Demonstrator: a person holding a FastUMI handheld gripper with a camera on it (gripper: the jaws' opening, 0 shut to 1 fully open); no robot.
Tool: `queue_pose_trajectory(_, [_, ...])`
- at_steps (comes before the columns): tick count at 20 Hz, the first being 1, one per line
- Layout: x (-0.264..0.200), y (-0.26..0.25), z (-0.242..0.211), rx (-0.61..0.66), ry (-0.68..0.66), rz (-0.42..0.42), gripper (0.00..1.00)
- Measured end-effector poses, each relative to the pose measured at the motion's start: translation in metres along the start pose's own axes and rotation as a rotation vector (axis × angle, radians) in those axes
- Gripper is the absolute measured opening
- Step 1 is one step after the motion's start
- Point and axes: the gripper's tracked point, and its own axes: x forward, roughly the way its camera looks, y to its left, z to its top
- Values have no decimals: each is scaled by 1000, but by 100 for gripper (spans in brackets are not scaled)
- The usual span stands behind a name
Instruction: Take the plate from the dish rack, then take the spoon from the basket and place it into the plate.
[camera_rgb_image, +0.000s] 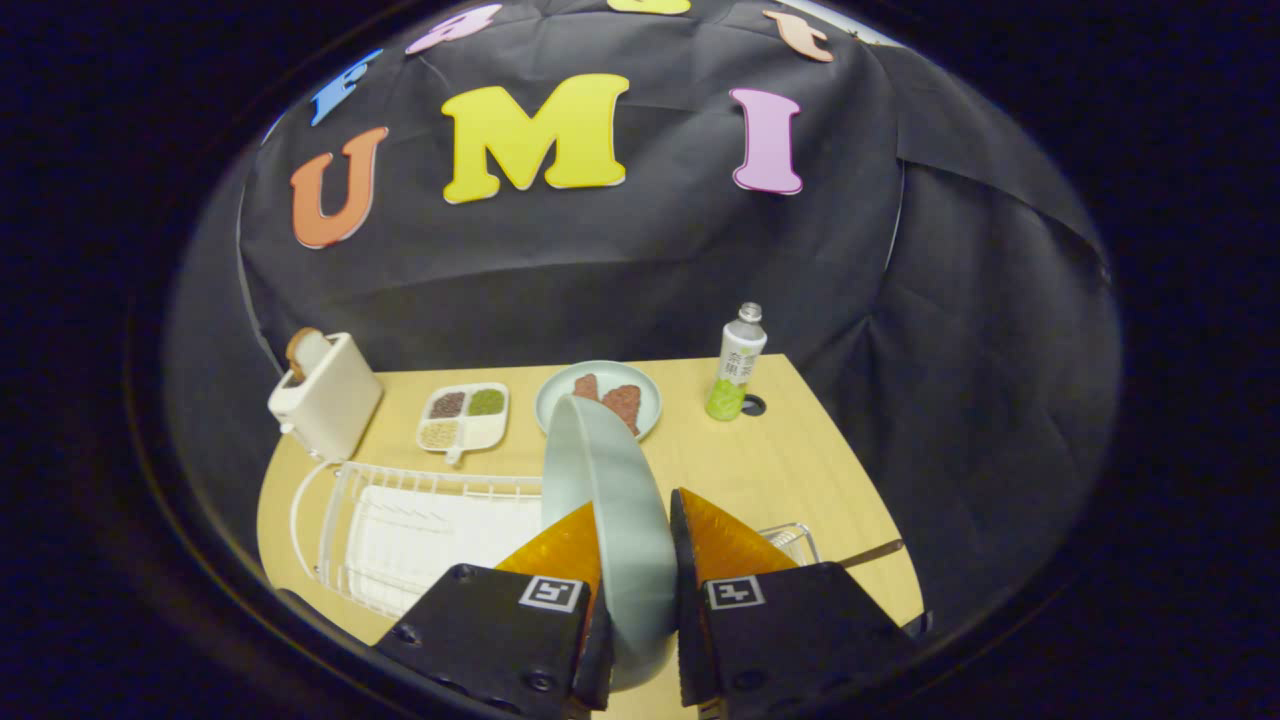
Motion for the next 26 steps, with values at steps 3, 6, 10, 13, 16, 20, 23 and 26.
queue_pose_trajectory(3, [-38, -2, -26, 68, -35, 133, 31])
queue_pose_trajectory(6, [-69, -16, -62, 44, -77, 176, 31])
queue_pose_trajectory(10, [-88, -29, -124, 55, -68, 242, 31])
queue_pose_trajectory(13, [-83, -35, -176, 62, -15, 284, 31])
queue_pose_trajectory(16, [-67, -34, -222, 106, 45, 332, 31])
queue_pose_trajectory(20, [-36, -24, -269, 173, 137, 398, 31])
queue_pose_trajectory(23, [-23, -13, -283, 234, 175, 463, 31])
queue_pose_trajectory(26, [-10, -12, -291, 311, 205, 506, 32])
